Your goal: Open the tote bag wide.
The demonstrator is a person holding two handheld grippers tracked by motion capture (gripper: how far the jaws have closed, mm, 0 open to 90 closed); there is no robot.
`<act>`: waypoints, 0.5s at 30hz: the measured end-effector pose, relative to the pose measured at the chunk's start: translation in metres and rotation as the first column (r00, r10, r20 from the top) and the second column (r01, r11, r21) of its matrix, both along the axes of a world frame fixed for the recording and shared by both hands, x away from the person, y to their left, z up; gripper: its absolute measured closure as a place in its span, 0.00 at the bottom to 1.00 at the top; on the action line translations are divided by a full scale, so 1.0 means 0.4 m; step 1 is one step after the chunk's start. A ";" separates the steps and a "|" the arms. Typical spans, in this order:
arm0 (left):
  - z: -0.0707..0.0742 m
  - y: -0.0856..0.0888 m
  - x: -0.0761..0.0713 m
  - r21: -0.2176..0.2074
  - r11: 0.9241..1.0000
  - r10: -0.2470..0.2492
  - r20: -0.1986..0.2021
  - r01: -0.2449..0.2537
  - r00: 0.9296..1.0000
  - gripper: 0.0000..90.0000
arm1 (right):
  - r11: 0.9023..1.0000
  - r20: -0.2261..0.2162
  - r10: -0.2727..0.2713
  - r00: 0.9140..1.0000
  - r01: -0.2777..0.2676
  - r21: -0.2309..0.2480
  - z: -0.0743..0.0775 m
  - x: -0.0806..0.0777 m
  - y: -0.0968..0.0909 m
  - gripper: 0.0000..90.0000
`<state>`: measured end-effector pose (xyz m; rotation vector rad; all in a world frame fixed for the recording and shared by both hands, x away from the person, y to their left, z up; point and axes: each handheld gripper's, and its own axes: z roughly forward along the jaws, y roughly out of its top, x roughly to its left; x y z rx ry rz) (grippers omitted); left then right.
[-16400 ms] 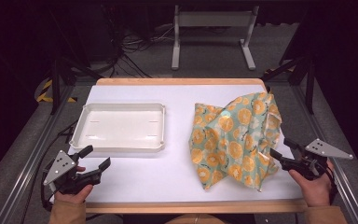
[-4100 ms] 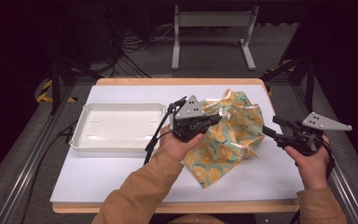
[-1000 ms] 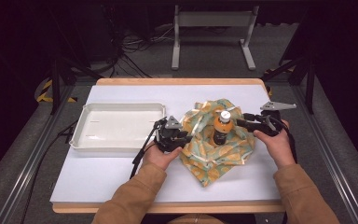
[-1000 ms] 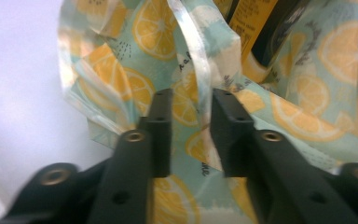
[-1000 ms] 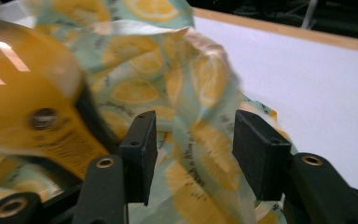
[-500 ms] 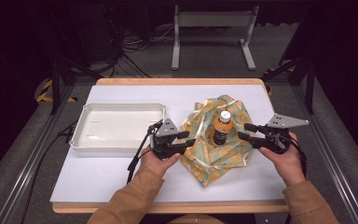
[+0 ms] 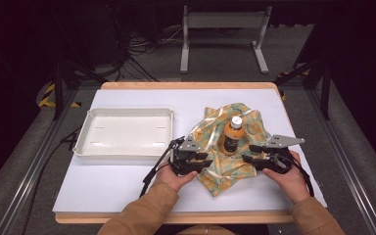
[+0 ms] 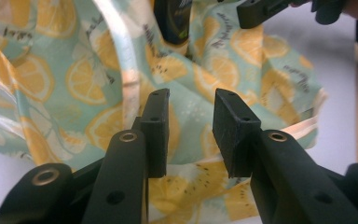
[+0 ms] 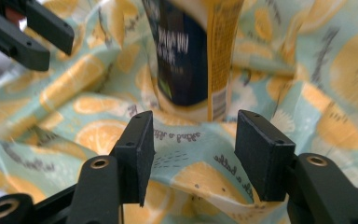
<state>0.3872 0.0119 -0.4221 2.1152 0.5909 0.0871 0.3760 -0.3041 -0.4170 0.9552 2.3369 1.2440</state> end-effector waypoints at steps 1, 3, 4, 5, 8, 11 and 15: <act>0.000 0.000 0.000 0.000 1.000 0.000 0.000 0.000 1.000 0.74 | 1.000 0.000 0.000 1.000 0.000 0.000 0.000 0.000 0.000 0.53; -0.006 0.000 0.004 0.006 1.000 0.005 -0.006 -0.005 1.000 0.74 | 1.000 -0.019 0.002 1.000 -0.002 -0.023 -0.017 0.001 0.002 0.51; -0.007 0.000 0.006 0.009 1.000 0.005 -0.008 -0.005 1.000 0.74 | 0.999 -0.030 0.002 1.000 -0.003 -0.035 -0.024 0.001 0.002 0.51; -0.009 0.000 0.007 0.011 1.000 0.008 -0.007 -0.008 1.000 0.74 | 0.999 -0.041 -0.001 0.999 -0.001 -0.049 -0.030 0.002 0.003 0.50; -0.011 0.001 0.009 0.007 1.000 0.018 -0.011 -0.018 1.000 0.74 | 0.996 -0.050 -0.005 0.999 0.000 -0.091 -0.042 0.000 0.005 0.47; -0.008 0.005 0.009 -0.003 1.000 0.019 -0.014 -0.019 1.000 0.74 | 0.993 -0.055 -0.004 0.998 -0.002 -0.115 -0.048 0.000 0.004 0.46; 0.000 0.011 0.008 -0.022 1.000 0.020 -0.008 -0.020 1.000 0.73 | 0.993 -0.046 -0.005 0.999 0.000 -0.114 -0.045 -0.003 0.002 0.42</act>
